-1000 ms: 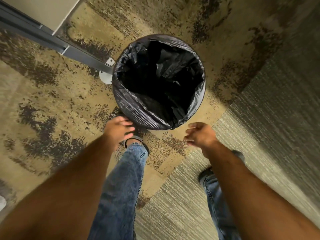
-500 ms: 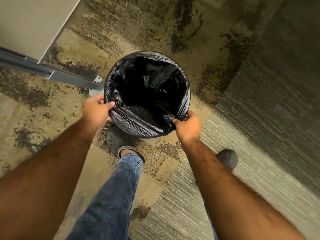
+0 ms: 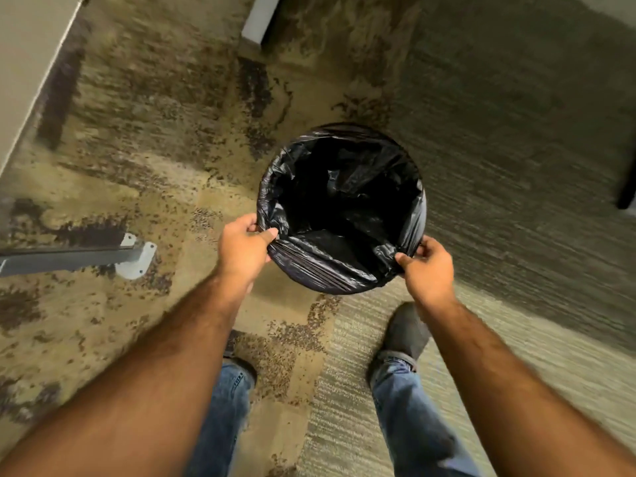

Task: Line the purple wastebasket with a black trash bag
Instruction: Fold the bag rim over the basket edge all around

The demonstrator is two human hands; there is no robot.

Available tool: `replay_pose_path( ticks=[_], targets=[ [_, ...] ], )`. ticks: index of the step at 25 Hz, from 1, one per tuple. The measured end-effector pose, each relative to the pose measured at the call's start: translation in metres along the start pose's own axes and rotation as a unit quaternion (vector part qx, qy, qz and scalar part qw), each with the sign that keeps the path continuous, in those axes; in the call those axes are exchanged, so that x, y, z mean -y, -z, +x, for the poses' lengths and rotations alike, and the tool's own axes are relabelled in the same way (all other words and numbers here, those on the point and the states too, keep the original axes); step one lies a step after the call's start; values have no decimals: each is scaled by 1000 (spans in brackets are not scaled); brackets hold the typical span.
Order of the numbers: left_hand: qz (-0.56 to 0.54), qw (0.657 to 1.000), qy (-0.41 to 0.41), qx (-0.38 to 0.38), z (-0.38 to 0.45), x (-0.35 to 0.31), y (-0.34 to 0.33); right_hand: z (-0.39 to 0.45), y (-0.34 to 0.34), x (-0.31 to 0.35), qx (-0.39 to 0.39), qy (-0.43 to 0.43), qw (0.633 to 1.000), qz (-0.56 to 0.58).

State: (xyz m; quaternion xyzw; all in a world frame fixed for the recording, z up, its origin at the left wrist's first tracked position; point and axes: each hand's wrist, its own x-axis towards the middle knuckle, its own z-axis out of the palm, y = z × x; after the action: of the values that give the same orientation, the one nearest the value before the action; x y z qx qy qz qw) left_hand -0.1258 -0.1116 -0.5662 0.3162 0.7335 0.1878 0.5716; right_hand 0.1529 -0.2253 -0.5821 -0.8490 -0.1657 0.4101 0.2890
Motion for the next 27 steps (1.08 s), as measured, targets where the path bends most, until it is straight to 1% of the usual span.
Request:
replay_pose_path(
  ticks=[6,11,13,15,18,20,24,27],
  targets=[
    [43,997,-55,34,0,-46,-124,81,108,7,-56,13,998,12],
    [41,996,-45,65,8,-83,-206,153,168,-1,-75,6,997,-29],
    [31,997,-34,57,12,-94,-227,173,177,-6,-77,0,996,-52],
    [21,999,-5,49,21,-102,-245,187,182,-10,-80,-16,995,-63],
    [7,996,42,82,31,-106,-261,199,184,-10,-101,-23,991,-87],
    [0,995,39,92,38,-112,-270,206,185,-5,-105,-20,991,-77],
    [-90,993,39,58,51,-127,-282,217,187,5,-87,-45,994,-45],
    [-114,991,61,40,52,-125,-284,216,186,4,-84,-57,994,-39]
  ],
)
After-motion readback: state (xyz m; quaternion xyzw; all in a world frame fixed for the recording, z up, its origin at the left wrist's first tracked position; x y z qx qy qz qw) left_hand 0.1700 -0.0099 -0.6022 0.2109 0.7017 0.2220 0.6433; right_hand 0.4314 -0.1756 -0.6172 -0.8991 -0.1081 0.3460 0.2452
